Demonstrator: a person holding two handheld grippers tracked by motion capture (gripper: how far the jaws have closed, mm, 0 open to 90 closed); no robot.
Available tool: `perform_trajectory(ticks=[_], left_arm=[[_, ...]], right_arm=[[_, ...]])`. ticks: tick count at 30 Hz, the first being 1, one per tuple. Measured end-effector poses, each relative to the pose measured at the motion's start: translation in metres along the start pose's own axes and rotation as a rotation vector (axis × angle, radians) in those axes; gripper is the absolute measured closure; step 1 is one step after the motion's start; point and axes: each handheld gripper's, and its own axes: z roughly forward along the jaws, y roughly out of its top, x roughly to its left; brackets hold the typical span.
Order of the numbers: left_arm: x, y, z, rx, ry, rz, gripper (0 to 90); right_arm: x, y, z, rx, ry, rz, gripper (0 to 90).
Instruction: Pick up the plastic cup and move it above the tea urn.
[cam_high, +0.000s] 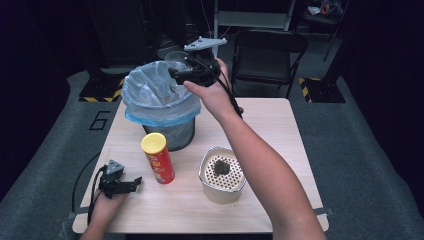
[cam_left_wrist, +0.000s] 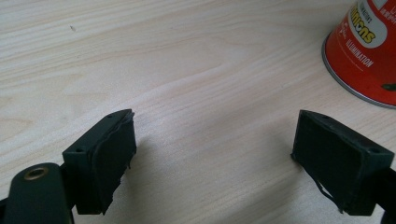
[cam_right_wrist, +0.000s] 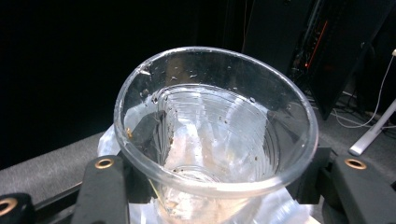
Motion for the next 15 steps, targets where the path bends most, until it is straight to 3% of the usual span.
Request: perform_trajectory(ticks=[5, 11, 14, 15], left_arm=[[-0.001, 0.000, -0.001, 0.013, 0.005, -0.004, 13.2], [-0.001, 0.000, -0.001, 0.011, 0.006, -0.010, 13.4], [-0.002, 0.000, 0.000, 0.005, 0.007, -0.015, 13.4], [-0.002, 0.000, 0.000, 0.006, 0.007, -0.015, 13.4]], right_arm=[[-0.002, -0.001, 0.032, 0.051, -0.040, 0.019, 38.4], [0.001, -0.005, 0.053, 0.082, -0.084, 0.002, 36.1], [0.004, -0.007, 0.057, 0.083, -0.074, -0.001, 35.1], [0.008, -0.008, 0.061, 0.088, -0.061, -0.002, 31.1]])
